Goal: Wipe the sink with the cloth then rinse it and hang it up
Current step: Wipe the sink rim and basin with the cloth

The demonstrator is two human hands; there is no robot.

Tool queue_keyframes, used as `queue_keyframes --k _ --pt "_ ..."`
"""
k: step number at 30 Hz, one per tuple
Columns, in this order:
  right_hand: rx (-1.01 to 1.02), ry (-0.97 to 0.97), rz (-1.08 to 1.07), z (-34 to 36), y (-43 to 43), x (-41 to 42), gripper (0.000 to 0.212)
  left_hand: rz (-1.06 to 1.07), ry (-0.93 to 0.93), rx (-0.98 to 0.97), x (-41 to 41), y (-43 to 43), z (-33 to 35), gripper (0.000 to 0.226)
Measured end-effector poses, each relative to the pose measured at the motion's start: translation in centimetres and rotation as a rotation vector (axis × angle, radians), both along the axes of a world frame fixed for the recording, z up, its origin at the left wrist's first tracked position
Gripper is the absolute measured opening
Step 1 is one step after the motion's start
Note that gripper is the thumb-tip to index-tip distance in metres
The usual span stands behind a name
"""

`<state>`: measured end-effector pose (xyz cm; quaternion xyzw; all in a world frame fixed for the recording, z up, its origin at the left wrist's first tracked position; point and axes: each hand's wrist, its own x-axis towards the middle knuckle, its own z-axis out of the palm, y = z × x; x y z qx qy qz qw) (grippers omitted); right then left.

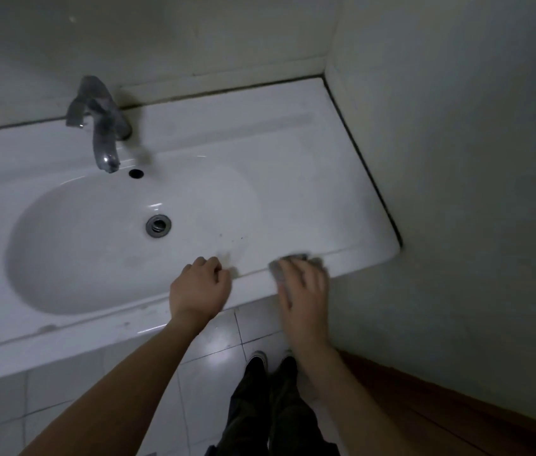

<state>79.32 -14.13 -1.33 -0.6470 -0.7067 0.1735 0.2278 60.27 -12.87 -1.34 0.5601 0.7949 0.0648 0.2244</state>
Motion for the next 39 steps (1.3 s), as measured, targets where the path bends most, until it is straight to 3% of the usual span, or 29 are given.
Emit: queue_keyframes --k 3,6,8,11,14,20,25,32,35,39 --pt "0.045 -0.029 0.195 0.8 -1.8 -3.8 0.036 -0.006 0.006 0.017 -0.1 -0.1 -0.5 0.029" --pt "0.07 -0.149 0.426 1.4 1.2 -0.1 0.039 0.009 0.011 0.007 -0.1 0.0 -0.5 0.028" --pt "0.042 -0.166 0.349 1.3 3.2 4.3 0.044 0.018 0.01 -0.007 -0.1 0.0 -0.4 0.028" --pt "-0.008 -0.113 0.011 1.2 5.7 10.4 0.041 0.033 0.008 0.004 0.0 -0.1 -0.4 0.028" --pt "0.028 -0.092 -0.097 0.4 5.5 9.3 0.034 0.041 0.023 0.009 0.1 0.0 -0.4 0.028" --pt "-0.015 -0.061 0.249 0.7 0.3 -2.4 0.037 0.037 0.033 0.019 0.1 0.0 -0.7 0.028" --pt "0.038 -0.083 0.531 1.1 2.5 1.2 0.036 0.037 0.028 0.018 0.0 -0.1 -0.8 0.028" --pt "0.071 -0.097 0.115 0.0 7.6 11.8 0.034 0.056 0.011 -0.011 0.1 0.0 -0.2 0.029" --pt "0.059 -0.088 -0.055 -0.7 6.5 9.0 0.033 0.052 0.012 -0.01 0.1 0.0 -0.1 0.031" --pt "0.041 -0.039 0.008 -0.6 2.4 1.6 0.036 0.023 -0.003 -0.008 0.1 0.0 0.0 0.027"
